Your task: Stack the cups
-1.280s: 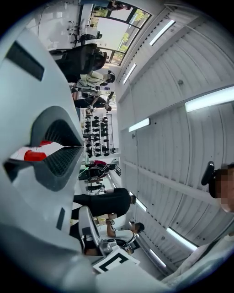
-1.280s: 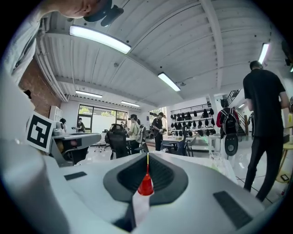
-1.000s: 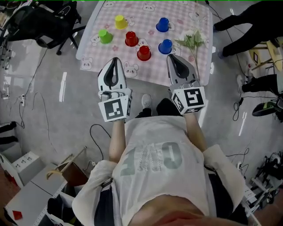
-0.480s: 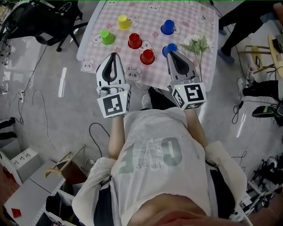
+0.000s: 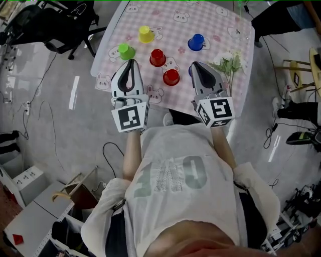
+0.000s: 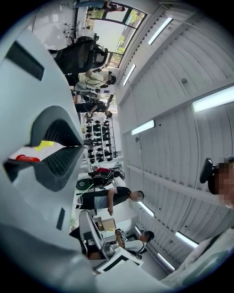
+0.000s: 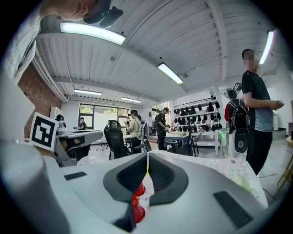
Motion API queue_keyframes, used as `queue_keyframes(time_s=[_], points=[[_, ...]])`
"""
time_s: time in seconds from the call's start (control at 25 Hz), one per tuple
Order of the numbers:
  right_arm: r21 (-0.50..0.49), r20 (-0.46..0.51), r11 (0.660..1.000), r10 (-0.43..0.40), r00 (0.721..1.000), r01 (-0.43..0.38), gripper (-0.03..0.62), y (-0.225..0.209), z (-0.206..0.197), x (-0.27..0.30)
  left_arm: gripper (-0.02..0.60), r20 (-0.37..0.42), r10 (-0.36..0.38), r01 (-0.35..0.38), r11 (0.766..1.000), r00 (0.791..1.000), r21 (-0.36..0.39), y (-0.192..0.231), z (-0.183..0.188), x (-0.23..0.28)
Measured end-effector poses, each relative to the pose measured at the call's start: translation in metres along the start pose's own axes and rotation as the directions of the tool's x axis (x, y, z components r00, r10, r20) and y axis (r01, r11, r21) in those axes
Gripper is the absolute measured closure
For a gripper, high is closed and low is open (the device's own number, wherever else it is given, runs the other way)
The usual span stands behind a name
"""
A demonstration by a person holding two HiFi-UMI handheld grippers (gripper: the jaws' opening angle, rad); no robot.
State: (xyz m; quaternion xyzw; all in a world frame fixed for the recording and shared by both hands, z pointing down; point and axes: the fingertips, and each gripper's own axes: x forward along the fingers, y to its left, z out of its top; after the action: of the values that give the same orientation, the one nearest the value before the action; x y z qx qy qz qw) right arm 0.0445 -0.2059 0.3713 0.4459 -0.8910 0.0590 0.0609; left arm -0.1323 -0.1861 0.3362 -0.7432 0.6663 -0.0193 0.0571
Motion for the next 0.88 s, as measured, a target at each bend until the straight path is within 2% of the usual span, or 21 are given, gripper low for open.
queue_keyframes(time_s=[0.12,0.4,0.88], points=[[0.010,-0.006,1.000,-0.004,1.000,0.004,0.563,-0.008,-0.002,0.006,0.552,-0.011,-0.012,0.012,1.000,1.000,-0.014,-0.001,-0.006,0.011],[0.025,-0.023,1.000,-0.013,1.000,0.013,0.563,-0.024,-0.007,0.015,0.551,-0.072,-0.113,0.111,0.993,0.991,-0.038,-0.016,-0.026,0.039],[0.023,-0.076,0.999,-0.039,0.996,0.041,0.560,-0.051,-0.020,0.021,0.551,-0.095,-0.129,0.125,0.991,0.987,-0.045,-0.015,-0.038,0.071]])
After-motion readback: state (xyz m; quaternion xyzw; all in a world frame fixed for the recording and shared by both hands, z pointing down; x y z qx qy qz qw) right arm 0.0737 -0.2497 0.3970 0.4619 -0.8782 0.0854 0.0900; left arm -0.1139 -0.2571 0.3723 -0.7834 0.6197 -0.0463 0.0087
